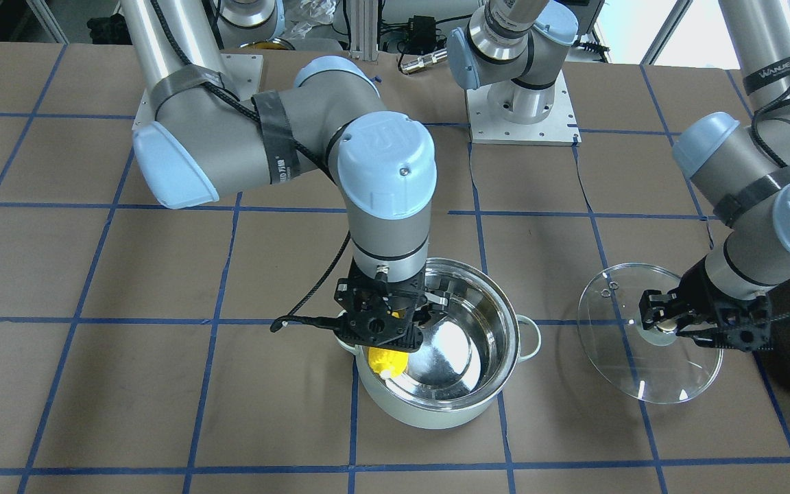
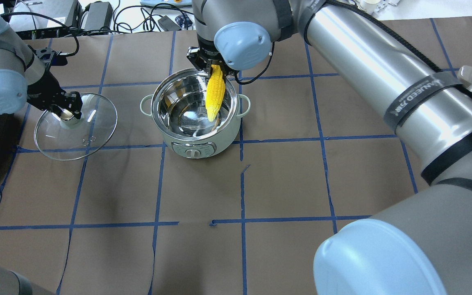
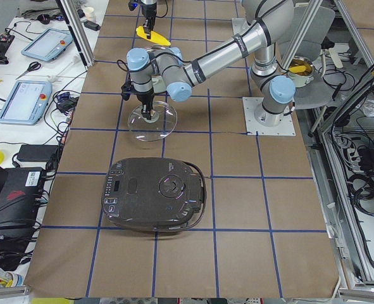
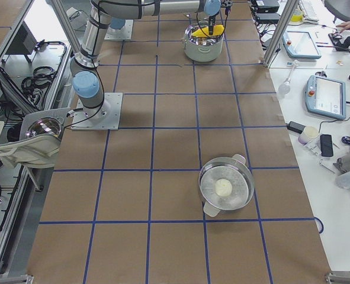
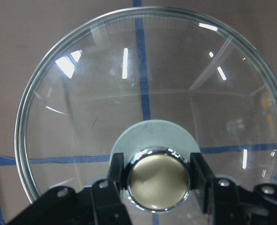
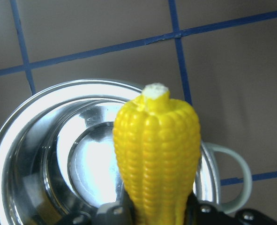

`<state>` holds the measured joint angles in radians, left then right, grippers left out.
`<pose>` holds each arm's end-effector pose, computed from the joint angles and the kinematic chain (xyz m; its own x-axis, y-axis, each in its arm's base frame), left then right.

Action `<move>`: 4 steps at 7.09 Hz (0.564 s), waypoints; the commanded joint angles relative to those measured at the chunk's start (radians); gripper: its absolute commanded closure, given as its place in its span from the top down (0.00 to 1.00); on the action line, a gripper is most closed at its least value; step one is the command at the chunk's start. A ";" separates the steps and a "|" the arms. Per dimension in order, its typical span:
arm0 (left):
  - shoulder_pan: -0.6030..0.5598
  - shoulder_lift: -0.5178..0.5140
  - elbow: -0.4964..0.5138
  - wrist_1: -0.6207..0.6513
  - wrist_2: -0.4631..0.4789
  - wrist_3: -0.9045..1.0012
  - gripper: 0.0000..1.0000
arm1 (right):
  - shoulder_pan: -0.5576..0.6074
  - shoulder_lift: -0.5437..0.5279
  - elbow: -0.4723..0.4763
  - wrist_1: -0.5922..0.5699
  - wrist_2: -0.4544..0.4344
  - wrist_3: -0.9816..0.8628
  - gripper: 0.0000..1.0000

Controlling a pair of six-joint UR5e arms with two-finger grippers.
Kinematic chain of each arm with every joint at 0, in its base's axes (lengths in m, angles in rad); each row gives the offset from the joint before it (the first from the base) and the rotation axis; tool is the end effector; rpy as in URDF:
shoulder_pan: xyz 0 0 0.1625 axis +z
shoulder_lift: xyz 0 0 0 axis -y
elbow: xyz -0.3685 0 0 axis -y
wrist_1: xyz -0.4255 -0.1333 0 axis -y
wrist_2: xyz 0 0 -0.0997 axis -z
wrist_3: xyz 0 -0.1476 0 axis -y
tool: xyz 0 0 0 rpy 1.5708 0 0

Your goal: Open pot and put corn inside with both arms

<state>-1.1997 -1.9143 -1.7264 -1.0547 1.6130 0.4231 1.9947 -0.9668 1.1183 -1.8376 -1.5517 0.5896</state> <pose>0.0991 -0.6051 0.1601 -0.9976 0.0516 -0.0454 0.0516 0.9987 0.0018 0.4309 -0.6239 0.2665 -0.9839 0.1600 -0.0797 0.1666 0.9823 -0.0851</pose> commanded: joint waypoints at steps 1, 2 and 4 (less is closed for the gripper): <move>0.005 0.017 -0.123 0.118 -0.008 0.000 0.00 | 0.045 0.045 -0.014 -0.012 0.001 -0.002 0.04; 0.009 0.017 -0.155 0.189 -0.008 -0.001 0.00 | 0.045 0.054 -0.005 -0.014 0.001 -0.005 0.23; 0.020 0.015 -0.173 0.200 -0.060 -0.004 0.00 | 0.049 0.053 0.011 -0.063 0.002 -0.010 1.00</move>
<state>-1.1852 -1.8990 -1.8825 -0.8714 1.5873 0.4213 2.0401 -0.9145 1.1196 -1.8730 -1.5499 0.5804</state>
